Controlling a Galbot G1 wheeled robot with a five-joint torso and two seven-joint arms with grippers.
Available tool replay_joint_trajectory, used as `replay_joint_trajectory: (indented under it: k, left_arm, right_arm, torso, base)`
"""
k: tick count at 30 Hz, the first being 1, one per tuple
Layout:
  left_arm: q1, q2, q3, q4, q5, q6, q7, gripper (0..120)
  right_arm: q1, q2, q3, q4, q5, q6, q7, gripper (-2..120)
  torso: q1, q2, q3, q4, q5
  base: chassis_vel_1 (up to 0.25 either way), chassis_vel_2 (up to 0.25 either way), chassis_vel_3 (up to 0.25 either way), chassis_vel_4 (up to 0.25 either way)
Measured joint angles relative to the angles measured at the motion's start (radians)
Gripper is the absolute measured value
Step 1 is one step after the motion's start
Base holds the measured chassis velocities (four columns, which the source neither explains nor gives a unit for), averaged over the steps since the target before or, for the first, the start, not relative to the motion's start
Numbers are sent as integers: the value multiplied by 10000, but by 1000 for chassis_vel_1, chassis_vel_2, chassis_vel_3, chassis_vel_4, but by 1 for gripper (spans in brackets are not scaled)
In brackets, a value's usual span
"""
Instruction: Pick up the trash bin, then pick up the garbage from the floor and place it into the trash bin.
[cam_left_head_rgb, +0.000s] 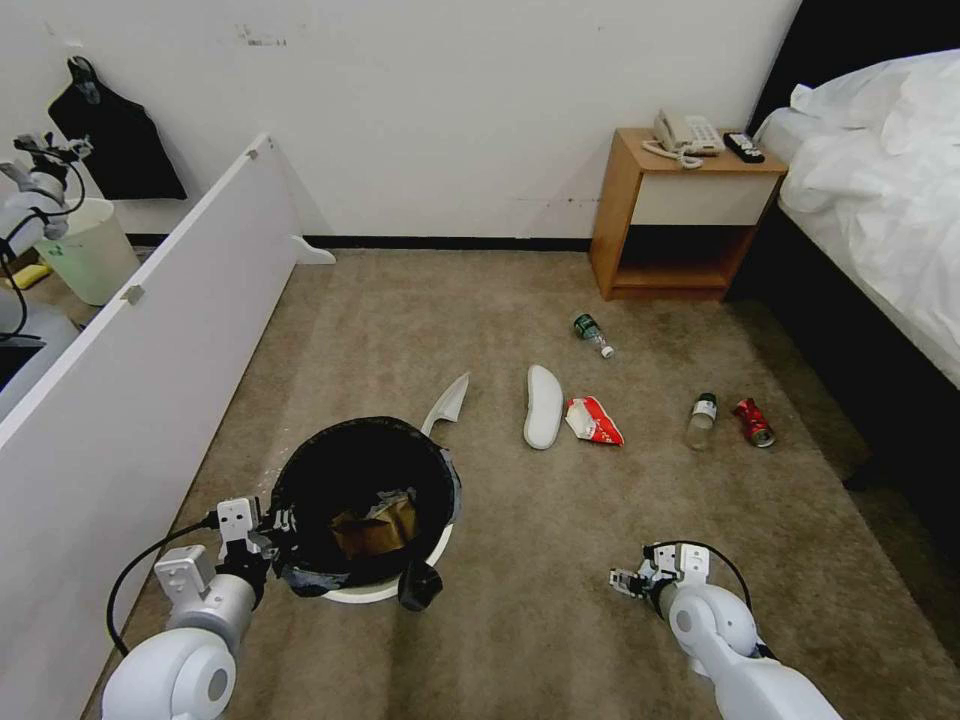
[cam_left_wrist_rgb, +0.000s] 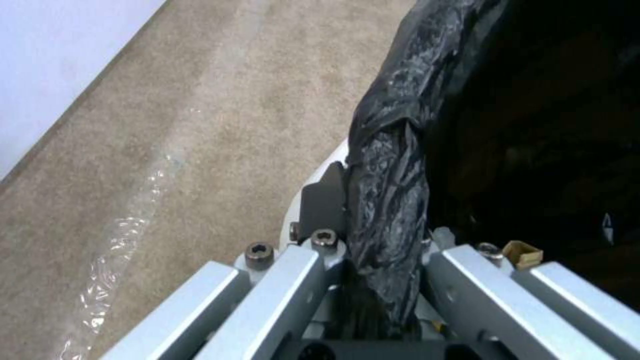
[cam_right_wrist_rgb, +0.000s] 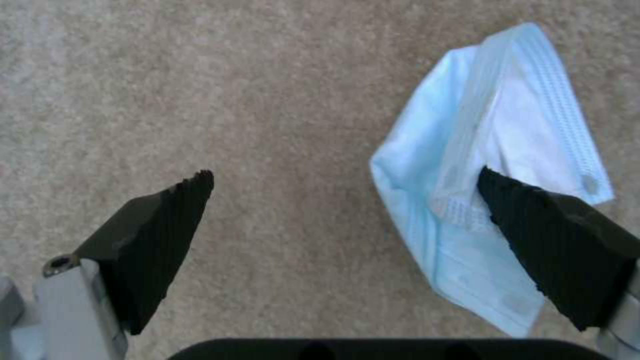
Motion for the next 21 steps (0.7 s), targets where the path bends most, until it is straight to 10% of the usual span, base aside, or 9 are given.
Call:
replay_joint_trajectory:
  k: [21]
  left_arm:
    - [-35, 18, 104, 70, -47, -80, 12, 1]
  right_arm:
    - [-418, -257, 525, 80, -358, 61, 35, 100]
  torso:
    - [0, 0, 0, -1, 0]
  base:
    - [0, 0, 0, 0]
